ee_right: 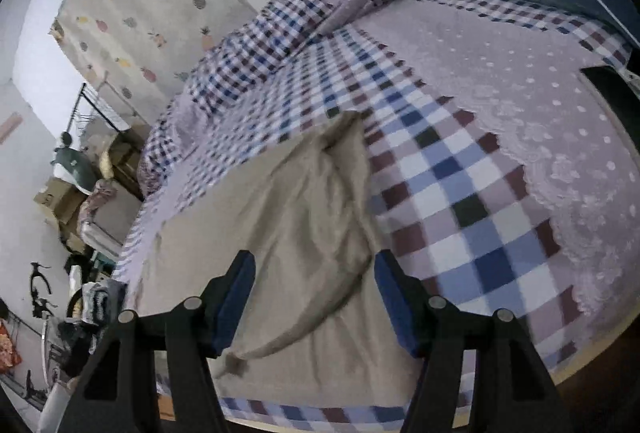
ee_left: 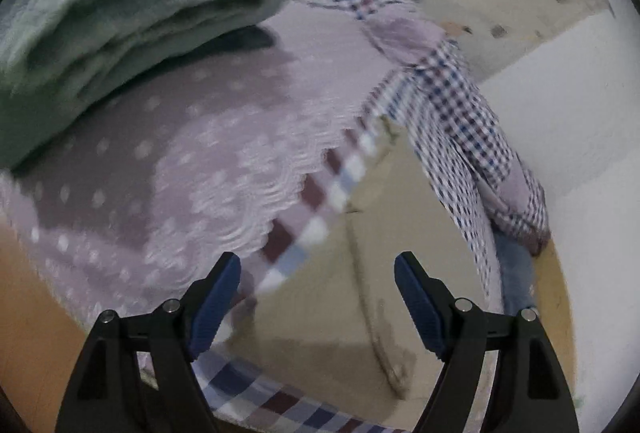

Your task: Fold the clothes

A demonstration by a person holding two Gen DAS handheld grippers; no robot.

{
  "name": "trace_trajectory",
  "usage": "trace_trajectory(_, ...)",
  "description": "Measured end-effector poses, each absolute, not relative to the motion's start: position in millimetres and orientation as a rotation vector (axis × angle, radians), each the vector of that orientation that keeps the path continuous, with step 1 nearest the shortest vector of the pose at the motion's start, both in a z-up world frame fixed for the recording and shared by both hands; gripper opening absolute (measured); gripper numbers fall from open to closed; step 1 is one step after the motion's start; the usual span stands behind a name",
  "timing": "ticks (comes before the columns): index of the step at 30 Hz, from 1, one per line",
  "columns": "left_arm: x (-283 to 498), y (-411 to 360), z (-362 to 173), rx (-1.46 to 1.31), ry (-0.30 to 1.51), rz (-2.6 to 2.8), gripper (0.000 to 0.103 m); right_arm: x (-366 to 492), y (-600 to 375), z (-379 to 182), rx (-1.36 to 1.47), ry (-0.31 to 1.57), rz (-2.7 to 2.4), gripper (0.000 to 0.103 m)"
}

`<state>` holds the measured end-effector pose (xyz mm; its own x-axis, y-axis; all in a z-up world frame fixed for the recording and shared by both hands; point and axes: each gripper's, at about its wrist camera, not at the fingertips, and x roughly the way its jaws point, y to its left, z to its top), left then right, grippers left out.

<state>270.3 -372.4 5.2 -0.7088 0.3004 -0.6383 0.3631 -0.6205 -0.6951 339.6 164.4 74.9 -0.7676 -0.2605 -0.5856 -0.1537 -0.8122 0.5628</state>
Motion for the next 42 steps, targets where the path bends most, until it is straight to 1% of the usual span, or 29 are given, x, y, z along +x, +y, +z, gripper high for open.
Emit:
trace_trajectory(9, 276, -366, -23, 1.338, 1.282, -2.508, 0.083, 314, 98, 92, 0.961, -0.754, -2.647, 0.066)
trace_trajectory(14, 294, -357, -51, 1.282, 1.462, -2.462, 0.085, 303, 57, 96, 0.929, -0.681, -2.583, 0.066)
trace_trajectory(17, 297, -347, -59, 1.239, 1.508, -2.476, 0.087, 299, 33, 97, 0.925, -0.645, -2.55, 0.066)
trace_trajectory(19, 298, -343, -62, 1.212, 1.573, -2.474, 0.088, 299, 17, 97, 0.924, -0.606, -2.525, 0.066)
trace_trajectory(21, 299, -338, -63, 1.198, 1.657, -2.472, 0.088, 300, 0, 97, 0.916, -0.555, -2.502, 0.066)
trace_trajectory(27, 297, -334, -55, 1.125, 1.792, -2.509, 0.088, 305, -40, 97, 0.906, -0.393, -2.481, 0.066)
trace_trajectory(30, 300, -336, -47, 1.077, 1.822, -2.528, 0.088, 308, -60, 98, 0.888, -0.3, -2.483, 0.066)
trace_trajectory(32, 302, -339, -43, 1.054, 1.834, -2.536, 0.088, 312, -80, 98, 0.876, -0.195, -2.485, 0.066)
trace_trajectory(33, 304, -341, -42, 1.038, 1.839, -2.533, 0.086, 314, -93, 96, 0.873, -0.124, -2.479, 0.066)
trace_trajectory(34, 306, -344, -41, 1.021, 1.841, -2.53, 0.08, 317, -107, 94, 0.87, -0.054, -2.471, 0.066)
trace_trajectory(35, 307, -347, -40, 1.005, 1.844, -2.526, 0.078, 320, -121, 92, 0.861, 0.019, -2.465, 0.066)
trace_trajectory(38, 309, -357, -41, 0.974, 1.871, -2.507, 0.074, 333, -166, 79, 0.818, 0.254, -2.41, 0.066)
trace_trajectory(40, 305, -360, -45, 1.006, 1.895, -2.491, 0.055, 342, -198, 68, 0.775, 0.422, -2.365, 0.066)
trace_trajectory(41, 304, -361, -47, 1.025, 1.898, -2.483, 0.048, 347, -211, 61, 0.755, 0.494, -2.339, 0.066)
trace_trajectory(42, 303, -361, -49, 1.043, 1.899, -2.475, 0.038, 353, -223, 54, 0.729, 0.569, -2.319, 0.066)
